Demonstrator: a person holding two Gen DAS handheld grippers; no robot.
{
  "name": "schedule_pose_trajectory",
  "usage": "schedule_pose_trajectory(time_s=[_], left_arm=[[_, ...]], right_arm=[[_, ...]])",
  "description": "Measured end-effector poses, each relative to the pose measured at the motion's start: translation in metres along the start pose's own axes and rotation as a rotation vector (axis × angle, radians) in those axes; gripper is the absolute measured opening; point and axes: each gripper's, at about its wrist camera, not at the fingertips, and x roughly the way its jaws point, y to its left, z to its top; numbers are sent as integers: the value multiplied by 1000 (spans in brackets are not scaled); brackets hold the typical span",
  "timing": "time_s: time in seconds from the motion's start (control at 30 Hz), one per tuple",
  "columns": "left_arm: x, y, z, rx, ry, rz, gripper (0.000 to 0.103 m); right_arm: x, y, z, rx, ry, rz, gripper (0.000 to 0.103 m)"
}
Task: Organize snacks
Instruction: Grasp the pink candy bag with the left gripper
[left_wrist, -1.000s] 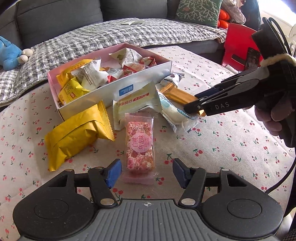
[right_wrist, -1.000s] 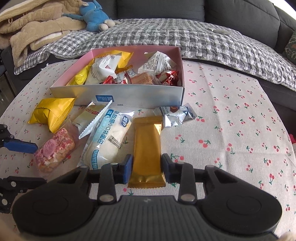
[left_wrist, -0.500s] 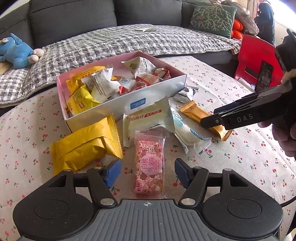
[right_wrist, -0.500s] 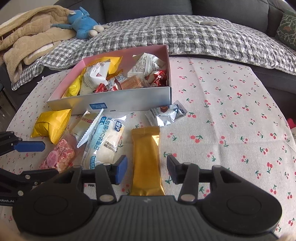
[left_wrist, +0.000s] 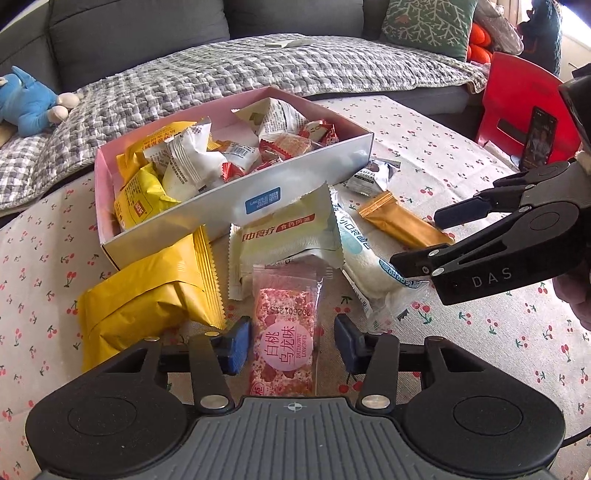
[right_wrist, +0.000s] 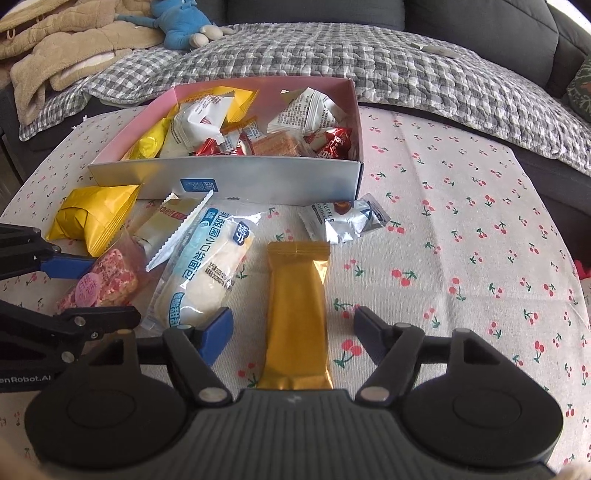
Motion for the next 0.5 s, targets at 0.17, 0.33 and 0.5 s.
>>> schedule_pose_trajectory(time_s=[0.17,0.33,0.5], left_arm=[[-3,-1,0,-10,0,13,30],[-7,-2,1,-44,21,18,30],[-18,-3,3,-72,17,-1,30]], right_arm=[[-3,1,0,-17,-15,-7,32],[-4,8,-1,-49,-28,-50,28],[-7,5,3,-21,-24,-37,28]])
